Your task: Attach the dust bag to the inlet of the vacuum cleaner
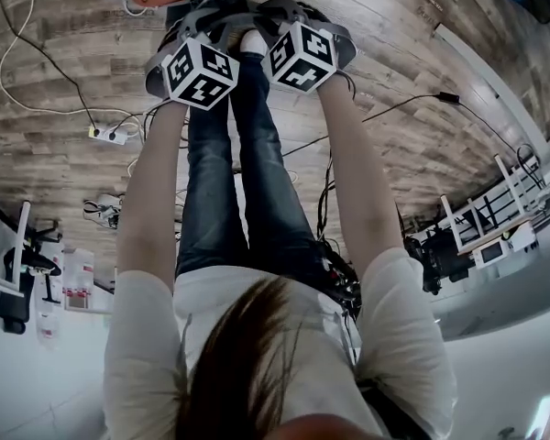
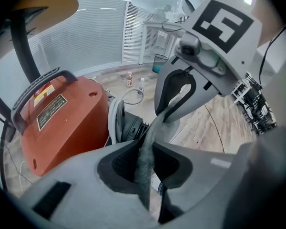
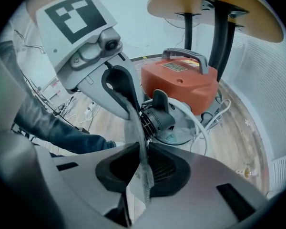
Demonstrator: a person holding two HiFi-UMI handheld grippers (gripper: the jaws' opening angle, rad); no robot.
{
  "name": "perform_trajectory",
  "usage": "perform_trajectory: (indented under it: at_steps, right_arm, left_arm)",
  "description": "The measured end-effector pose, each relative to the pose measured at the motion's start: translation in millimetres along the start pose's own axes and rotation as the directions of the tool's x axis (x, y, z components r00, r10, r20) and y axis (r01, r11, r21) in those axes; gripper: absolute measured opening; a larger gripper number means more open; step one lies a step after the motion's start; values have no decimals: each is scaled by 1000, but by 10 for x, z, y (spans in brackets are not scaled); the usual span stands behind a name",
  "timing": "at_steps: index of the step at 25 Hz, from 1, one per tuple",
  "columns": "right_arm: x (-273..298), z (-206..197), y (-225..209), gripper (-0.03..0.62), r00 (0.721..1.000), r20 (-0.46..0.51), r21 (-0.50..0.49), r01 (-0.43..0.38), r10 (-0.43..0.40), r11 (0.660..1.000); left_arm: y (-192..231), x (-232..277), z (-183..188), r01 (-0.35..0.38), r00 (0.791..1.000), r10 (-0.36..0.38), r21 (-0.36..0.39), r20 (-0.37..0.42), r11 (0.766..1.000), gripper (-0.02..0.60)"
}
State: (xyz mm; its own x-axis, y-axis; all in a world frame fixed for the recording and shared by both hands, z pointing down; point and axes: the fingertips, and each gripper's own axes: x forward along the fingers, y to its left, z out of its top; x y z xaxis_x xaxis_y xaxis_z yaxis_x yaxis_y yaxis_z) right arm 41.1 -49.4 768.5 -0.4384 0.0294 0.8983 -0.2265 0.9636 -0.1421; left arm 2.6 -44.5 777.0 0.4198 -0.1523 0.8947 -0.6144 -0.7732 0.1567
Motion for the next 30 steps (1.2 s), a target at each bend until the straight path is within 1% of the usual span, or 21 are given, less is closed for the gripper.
perform_trajectory:
  at_steps: [1, 3, 5, 7, 10, 12, 14, 15, 17, 19, 21, 22, 23, 25, 28, 30]
  right_arm:
    - [-1, -8, -3, 57, 1000, -2, -8, -2, 2, 1000]
    - [2, 2, -15, 57, 1000, -23, -81, -16, 14, 997]
    - [14, 44, -30, 58, 998, -58, -186, -37, 27, 982]
    - [30, 85, -43, 61, 995, -89, -277, -60, 37, 959]
    - [55, 112, -68, 63, 992, -121, -351, -84, 43, 933]
    - [62, 120, -82, 61, 991, -126, -356, -80, 37, 931]
    - [52, 116, -89, 61, 995, -103, -304, -50, 19, 951]
    - [43, 110, -89, 61, 996, -85, -260, -27, 5, 965]
    - [25, 87, -90, 61, 998, -52, -168, 22, -31, 986]
    - [7, 57, -94, 61, 998, -29, -92, 58, -61, 994]
    - [1, 42, -98, 62, 997, -18, -51, 76, -77, 996]
    - [3, 41, -98, 61, 997, -18, -48, 79, -80, 996]
    - [6, 40, -92, 61, 997, -22, -57, 79, -80, 995]
    - [20, 43, -80, 61, 997, -37, -98, 64, -68, 993]
    - [42, 72, -110, 63, 997, -70, -215, 20, -36, 976]
    - [51, 79, -112, 63, 995, -98, -299, -16, -14, 954]
  left_arm:
    - [-2, 0, 11, -1, 1000, 1, 2, 0, 1000, 72]
    - [0, -17, 12, -12, 1000, 12, -20, 10, 1000, 72]
    - [6, -49, -15, -29, 999, 32, -91, 27, 995, 71]
    - [4, -73, -45, -43, 998, 50, -161, 40, 986, 67]
    - [-13, -79, -67, -48, 997, 60, -209, 52, 977, 66]
    - [-9, -74, -66, -47, 997, 60, -210, 57, 977, 66]
    - [6, -62, -59, -44, 997, 55, -180, 53, 983, 66]
    - [17, -53, -52, -41, 998, 49, -153, 47, 987, 67]
    - [42, -31, -23, -27, 999, 29, -75, 29, 997, 72]
    - [46, -14, 16, -4, 1000, 4, 19, 13, 1000, 75]
    - [46, -7, 37, 14, 1000, -14, 86, 1, 996, 77]
    - [47, -7, 39, 16, 1000, -16, 98, -2, 995, 78]
    - [44, -9, 33, 14, 1000, -13, 93, -2, 996, 78]
    - [38, -17, 10, -6, 1000, 6, 37, 6, 999, 78]
    - [48, -31, -1, -54, 998, 55, -72, 18, 996, 77]
    - [23, -44, -6, -72, 997, 74, -105, 18, 992, 77]
